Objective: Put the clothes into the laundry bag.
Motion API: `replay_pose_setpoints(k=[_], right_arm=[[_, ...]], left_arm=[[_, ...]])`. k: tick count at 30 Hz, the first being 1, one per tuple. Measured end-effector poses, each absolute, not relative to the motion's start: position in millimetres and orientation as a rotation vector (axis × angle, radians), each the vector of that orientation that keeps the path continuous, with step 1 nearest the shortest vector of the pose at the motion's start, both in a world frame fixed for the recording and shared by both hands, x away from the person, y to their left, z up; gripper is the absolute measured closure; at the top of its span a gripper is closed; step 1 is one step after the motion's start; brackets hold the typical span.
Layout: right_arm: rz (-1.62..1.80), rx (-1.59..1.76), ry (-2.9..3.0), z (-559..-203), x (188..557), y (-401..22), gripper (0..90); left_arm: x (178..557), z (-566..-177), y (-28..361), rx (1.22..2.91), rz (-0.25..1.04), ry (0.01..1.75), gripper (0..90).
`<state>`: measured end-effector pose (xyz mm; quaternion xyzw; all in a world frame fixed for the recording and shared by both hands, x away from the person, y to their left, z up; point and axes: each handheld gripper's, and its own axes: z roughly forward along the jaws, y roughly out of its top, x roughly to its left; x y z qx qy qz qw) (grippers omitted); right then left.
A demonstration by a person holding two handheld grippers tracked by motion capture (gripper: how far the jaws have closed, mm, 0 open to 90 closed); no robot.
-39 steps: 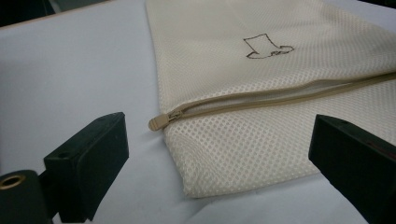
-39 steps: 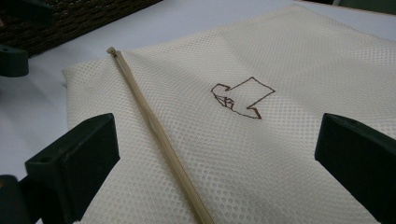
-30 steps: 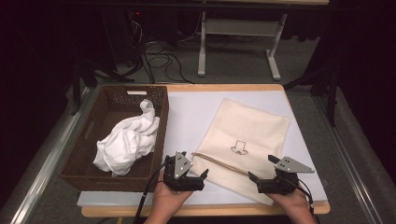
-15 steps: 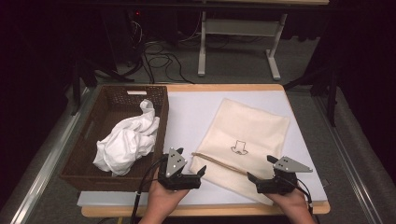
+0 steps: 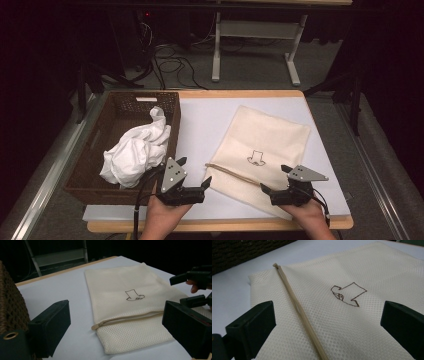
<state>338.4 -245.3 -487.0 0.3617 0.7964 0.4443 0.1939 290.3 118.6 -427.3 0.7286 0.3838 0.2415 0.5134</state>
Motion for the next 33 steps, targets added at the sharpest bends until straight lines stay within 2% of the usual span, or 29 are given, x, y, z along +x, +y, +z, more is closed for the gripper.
replay_pose_setpoints(k=[14,33], right_arm=[[1.258,1.042,2.209,-485.8,337.6,-256.8,0.2],[1.266,1.046,2.212,-485.4,339.6,-258.1,0.2]], left_arm=[[289.1,-416.6,157.6,1.698,0.661,1.0,8.7],[277.2,-414.0,250.2,1.547,0.769,1.17,8.8]])
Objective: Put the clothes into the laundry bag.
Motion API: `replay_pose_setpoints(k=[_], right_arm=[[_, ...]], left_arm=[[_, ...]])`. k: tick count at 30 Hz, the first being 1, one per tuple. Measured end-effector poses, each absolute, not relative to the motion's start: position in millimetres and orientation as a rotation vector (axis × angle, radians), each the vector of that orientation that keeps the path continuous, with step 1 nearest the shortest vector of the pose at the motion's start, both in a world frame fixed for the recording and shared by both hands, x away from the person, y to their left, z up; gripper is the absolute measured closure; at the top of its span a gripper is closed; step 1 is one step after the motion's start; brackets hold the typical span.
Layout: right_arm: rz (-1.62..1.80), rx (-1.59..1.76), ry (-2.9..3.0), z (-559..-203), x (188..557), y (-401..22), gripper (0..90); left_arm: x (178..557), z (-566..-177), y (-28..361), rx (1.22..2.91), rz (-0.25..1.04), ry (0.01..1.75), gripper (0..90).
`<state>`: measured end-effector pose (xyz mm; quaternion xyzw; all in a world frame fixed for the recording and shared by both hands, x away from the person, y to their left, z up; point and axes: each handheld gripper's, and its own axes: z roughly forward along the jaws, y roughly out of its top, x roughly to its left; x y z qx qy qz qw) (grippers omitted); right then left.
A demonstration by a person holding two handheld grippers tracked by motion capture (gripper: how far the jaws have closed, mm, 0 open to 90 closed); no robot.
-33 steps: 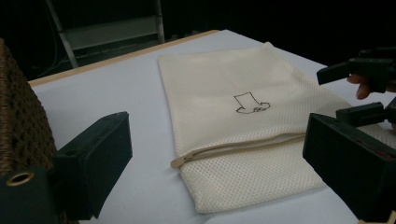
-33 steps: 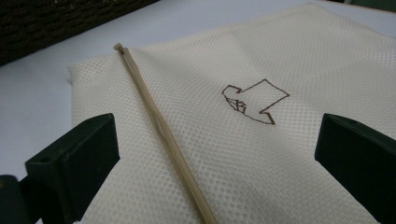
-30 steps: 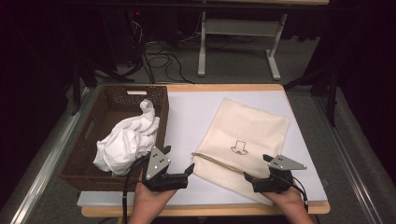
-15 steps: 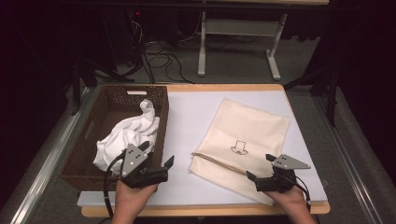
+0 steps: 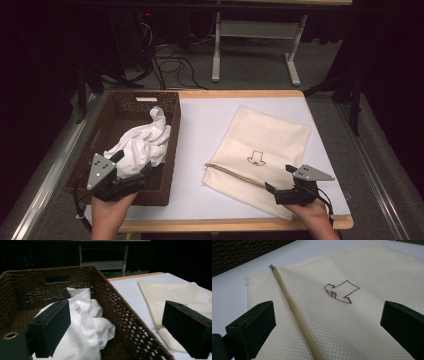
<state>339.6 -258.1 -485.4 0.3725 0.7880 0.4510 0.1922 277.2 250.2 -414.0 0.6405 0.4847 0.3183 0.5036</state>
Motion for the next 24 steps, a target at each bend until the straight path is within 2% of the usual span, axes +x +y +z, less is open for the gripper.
replay_pose_setpoints(k=[9,18,24], right_arm=[[1.271,1.056,2.217,-485.6,339.3,-257.4,0.2],[1.292,1.079,2.194,-483.8,338.9,-261.4,0.3],[1.306,1.088,2.186,-482.2,339.1,-266.6,0.3]], left_arm=[[272.3,-417.9,281.9,1.487,0.792,1.248,7.8],[277.4,-410.5,276.6,1.485,0.81,1.247,8.2],[299.3,-393.5,276.5,1.487,0.835,1.225,8.8]])
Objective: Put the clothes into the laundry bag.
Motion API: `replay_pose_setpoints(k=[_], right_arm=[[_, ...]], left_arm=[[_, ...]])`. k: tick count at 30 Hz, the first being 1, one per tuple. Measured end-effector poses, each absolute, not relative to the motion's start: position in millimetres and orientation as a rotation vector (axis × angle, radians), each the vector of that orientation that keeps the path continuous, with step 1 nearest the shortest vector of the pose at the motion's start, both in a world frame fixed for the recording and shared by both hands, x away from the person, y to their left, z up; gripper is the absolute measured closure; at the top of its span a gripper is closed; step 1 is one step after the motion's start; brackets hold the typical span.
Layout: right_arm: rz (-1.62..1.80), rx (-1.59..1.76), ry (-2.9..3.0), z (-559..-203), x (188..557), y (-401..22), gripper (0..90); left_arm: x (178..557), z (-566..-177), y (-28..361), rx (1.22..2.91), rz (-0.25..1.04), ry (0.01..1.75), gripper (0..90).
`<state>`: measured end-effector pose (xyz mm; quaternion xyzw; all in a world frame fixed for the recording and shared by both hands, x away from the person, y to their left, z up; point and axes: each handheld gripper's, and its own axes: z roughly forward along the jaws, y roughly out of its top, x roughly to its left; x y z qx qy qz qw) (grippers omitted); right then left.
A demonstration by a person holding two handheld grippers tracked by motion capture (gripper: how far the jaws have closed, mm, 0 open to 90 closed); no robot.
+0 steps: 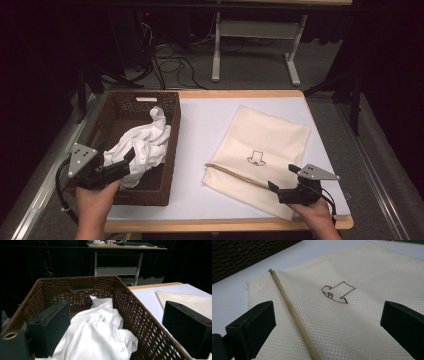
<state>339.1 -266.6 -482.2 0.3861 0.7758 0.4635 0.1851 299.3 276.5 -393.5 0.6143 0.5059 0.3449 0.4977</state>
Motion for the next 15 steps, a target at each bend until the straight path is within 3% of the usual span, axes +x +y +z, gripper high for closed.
replay_pose_setpoints(k=[8,15], right_arm=[[1.315,1.083,2.174,-480.7,338.7,-268.5,0.7],[1.301,1.079,2.187,-482.3,339.2,-267.1,0.8]], left_arm=[[339.3,-390.5,273.9,1.537,0.869,1.211,10.1],[372.9,-411.7,285.4,1.584,0.771,1.239,10.6]])
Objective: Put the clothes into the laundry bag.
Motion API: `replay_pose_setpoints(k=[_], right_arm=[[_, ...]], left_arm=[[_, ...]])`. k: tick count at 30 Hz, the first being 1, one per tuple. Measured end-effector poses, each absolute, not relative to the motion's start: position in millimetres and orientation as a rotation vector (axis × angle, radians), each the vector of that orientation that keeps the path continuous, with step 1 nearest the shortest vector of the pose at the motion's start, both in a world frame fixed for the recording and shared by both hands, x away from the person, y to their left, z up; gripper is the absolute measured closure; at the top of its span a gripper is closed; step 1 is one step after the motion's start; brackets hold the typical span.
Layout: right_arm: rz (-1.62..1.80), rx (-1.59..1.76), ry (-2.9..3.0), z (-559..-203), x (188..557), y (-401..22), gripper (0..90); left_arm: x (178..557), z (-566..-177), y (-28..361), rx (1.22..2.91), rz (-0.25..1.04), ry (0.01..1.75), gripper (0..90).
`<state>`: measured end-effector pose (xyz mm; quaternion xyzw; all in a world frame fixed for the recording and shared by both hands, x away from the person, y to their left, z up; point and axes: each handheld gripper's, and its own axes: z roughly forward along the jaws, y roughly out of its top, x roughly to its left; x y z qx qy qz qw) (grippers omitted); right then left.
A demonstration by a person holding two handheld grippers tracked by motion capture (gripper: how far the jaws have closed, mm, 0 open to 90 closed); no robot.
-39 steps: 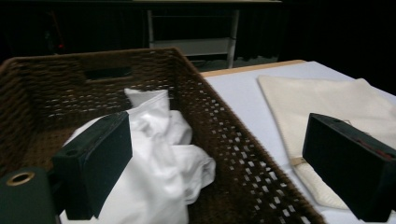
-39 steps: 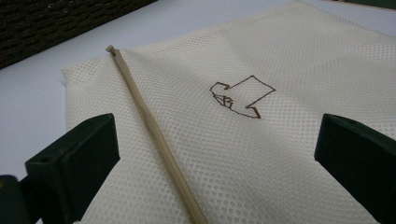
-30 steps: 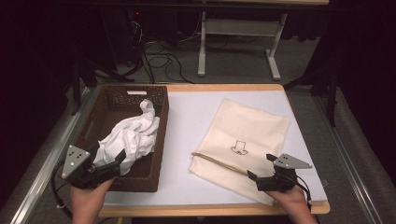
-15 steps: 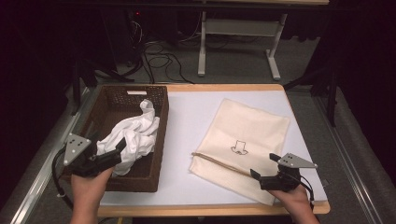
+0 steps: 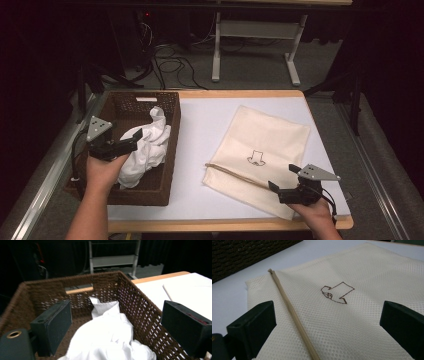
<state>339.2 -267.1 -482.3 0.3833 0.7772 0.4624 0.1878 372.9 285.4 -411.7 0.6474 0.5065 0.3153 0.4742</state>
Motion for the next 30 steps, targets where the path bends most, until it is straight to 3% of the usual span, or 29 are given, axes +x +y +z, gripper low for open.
replay_pose_setpoints(k=[2,5,11,14,18,30], right_arm=[[1.294,1.093,2.189,-483.0,339.1,-266.8,0.8],[1.29,1.083,2.199,-483.7,338.6,-265.8,0.9],[1.294,1.076,2.205,-483.9,338.2,-264.9,1.0],[1.293,1.073,2.206,-484.0,339.0,-265.3,1.1],[1.29,1.073,2.213,-485.0,339.6,-265.1,1.1],[1.286,1.08,2.22,-486.0,339.7,-265.4,1.5]], left_arm=[[379.0,-415.5,289.1,1.59,0.723,1.312,9.9],[379.8,-416.4,289.7,1.585,0.752,1.318,11.6],[386.8,-421.7,284.7,1.675,0.731,1.356,6.4],[395.2,-428.8,276.8,1.817,0.707,1.398,1.0],[405.2,-438.4,269.1,2.0,0.653,1.474,0.2],[427.5,-478.7,266.2,2.251,0.236,1.743,0.0]])
